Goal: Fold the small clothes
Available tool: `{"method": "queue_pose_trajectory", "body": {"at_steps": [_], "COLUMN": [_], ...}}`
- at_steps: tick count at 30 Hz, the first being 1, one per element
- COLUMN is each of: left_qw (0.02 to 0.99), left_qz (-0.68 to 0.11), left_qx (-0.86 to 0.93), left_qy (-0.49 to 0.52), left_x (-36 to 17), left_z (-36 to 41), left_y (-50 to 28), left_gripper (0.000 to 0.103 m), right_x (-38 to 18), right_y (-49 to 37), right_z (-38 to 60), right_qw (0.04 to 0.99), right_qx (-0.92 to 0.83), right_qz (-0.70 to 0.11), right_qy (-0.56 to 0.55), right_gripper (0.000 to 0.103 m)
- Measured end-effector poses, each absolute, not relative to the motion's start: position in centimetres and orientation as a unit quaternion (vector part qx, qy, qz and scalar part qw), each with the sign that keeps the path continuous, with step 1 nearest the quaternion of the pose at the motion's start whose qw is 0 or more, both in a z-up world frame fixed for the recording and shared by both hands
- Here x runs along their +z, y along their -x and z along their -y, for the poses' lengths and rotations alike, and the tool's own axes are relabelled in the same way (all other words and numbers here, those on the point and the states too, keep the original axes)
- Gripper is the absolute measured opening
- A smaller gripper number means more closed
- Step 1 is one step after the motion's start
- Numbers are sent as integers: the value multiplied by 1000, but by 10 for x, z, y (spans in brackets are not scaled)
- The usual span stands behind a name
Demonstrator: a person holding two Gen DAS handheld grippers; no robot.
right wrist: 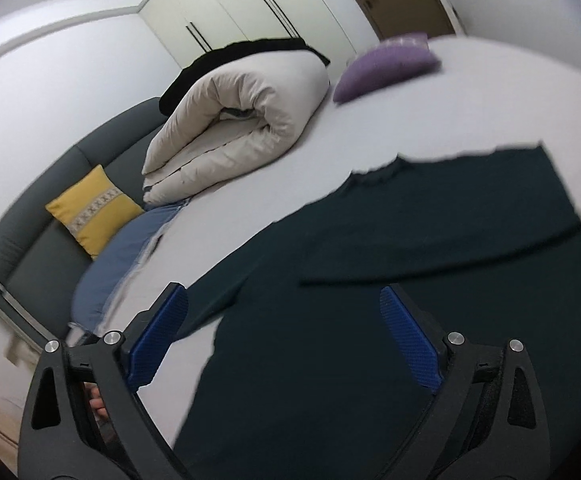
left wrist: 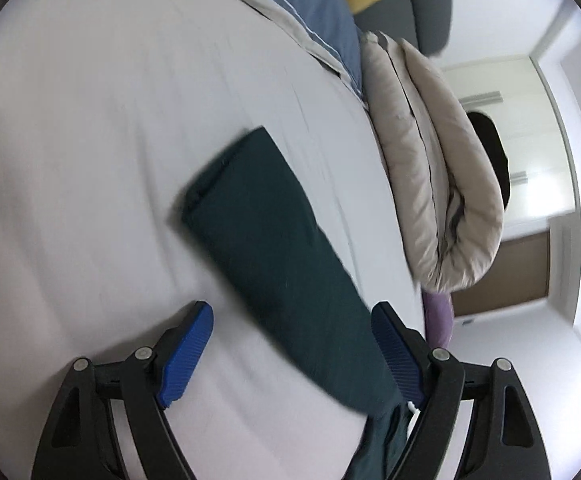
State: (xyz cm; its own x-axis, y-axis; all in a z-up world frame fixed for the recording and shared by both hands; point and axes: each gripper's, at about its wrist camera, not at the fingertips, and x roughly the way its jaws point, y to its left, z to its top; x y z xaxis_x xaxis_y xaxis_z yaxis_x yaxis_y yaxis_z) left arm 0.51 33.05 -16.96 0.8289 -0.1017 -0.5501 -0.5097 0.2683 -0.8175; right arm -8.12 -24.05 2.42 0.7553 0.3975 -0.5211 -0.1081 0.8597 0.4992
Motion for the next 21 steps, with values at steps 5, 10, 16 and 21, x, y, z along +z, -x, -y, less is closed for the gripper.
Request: {"method": "queue_pose_trajectory", "body": {"at_steps": [5, 10, 16, 21], "left_qw": [735, 728, 830, 907], "left_qz": [-237, -251, -273, -308], "left_qx": [165, 183, 111, -10], "left_qy": [614, 611, 473, 285], "left_x": [-181, -183, -103, -36], "left_z": [-356, -374, -304, -151], "left_y": [-23, -35, -80, -130], "left_gripper": [39, 9, 8, 8], "right_x": [10, 3, -3, -13], "right_y": [70, 70, 78, 91], "right_z": [236, 244, 282, 319], "right_qw": [896, 899, 897, 896], "right_qx": [137, 132, 116, 91], "right_qz": [-332, -324, -323, -315], "right_qy": [-261, -264, -280, -300], "right_gripper": [90, 87, 85, 84]}}
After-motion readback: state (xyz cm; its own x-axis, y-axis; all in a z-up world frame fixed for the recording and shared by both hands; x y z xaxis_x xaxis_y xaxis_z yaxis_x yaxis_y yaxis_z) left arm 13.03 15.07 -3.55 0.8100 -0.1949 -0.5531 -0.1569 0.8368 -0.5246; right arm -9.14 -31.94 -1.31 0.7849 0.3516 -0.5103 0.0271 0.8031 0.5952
